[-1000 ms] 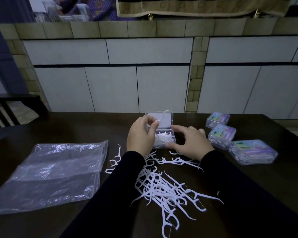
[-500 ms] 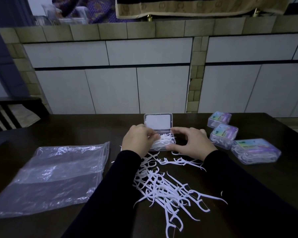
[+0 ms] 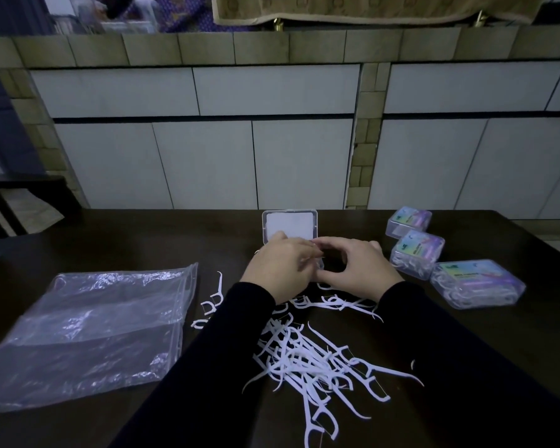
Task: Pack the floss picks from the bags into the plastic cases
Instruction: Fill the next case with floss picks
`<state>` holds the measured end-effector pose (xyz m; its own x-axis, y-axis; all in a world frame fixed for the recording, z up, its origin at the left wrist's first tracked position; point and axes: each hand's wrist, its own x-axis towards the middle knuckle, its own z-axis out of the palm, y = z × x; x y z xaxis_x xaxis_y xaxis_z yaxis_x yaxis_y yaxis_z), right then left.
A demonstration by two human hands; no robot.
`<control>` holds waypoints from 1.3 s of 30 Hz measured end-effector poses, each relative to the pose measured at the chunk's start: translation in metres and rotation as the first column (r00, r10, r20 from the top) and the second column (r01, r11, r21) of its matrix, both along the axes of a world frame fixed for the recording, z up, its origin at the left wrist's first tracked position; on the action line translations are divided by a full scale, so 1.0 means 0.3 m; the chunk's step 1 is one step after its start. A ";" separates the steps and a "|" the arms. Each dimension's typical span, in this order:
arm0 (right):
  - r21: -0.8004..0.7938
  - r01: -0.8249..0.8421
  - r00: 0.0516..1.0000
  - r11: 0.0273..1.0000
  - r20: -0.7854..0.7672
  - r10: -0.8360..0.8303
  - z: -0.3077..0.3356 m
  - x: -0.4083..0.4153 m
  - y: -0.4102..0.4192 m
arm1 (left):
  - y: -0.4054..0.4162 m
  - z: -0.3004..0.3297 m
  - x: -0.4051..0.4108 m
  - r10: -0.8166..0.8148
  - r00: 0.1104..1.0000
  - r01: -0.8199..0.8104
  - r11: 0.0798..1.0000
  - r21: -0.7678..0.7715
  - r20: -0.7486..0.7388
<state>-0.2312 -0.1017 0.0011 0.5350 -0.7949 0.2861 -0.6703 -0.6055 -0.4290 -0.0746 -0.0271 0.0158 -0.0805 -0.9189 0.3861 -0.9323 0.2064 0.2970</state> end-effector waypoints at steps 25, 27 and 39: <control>0.072 0.060 0.996 0.996 -0.070 -0.055 0.010 0.005 0.009 | 0.076 0.071 0.162 0.320 0.919 -0.239 0.916 0.323 -0.229; 0.068 0.051 0.997 0.996 -0.068 -0.046 0.010 0.006 0.009 | 0.071 0.066 0.152 0.320 0.916 -0.247 0.924 0.291 -0.240; 0.083 0.038 0.996 0.996 -0.078 -0.031 0.004 0.007 0.002 | 0.043 0.024 0.174 0.453 0.836 -0.418 0.891 0.174 -0.310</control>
